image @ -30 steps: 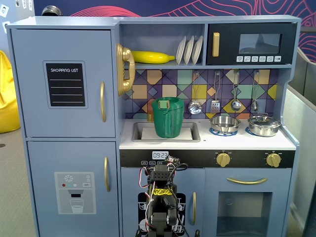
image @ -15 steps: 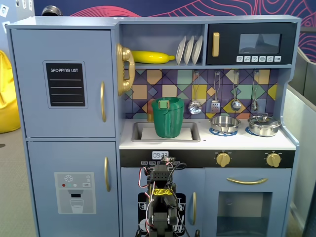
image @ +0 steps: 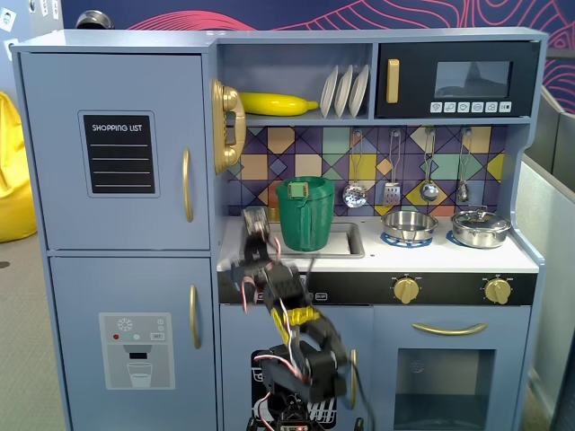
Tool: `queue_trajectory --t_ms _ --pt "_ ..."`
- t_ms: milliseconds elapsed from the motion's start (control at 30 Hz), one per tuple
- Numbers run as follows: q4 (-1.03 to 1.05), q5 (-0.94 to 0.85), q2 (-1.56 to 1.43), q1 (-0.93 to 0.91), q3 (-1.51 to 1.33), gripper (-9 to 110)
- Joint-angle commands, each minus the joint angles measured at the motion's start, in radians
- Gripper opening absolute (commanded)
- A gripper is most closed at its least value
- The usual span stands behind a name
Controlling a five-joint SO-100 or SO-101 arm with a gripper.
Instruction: Open the left cabinet door
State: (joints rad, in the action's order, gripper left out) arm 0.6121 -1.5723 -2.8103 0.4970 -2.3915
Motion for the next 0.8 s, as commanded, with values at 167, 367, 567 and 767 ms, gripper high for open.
queue_trajectory --t_ms 167,367,567,767 --pt "-0.253 -0.057 0.344 0.138 0.534 19" --pt "-0.278 -0.110 0.434 0.181 0.620 19" --pt "-0.377 -0.081 0.529 0.186 0.627 19" --pt "-0.476 -0.052 0.623 0.221 0.655 18"
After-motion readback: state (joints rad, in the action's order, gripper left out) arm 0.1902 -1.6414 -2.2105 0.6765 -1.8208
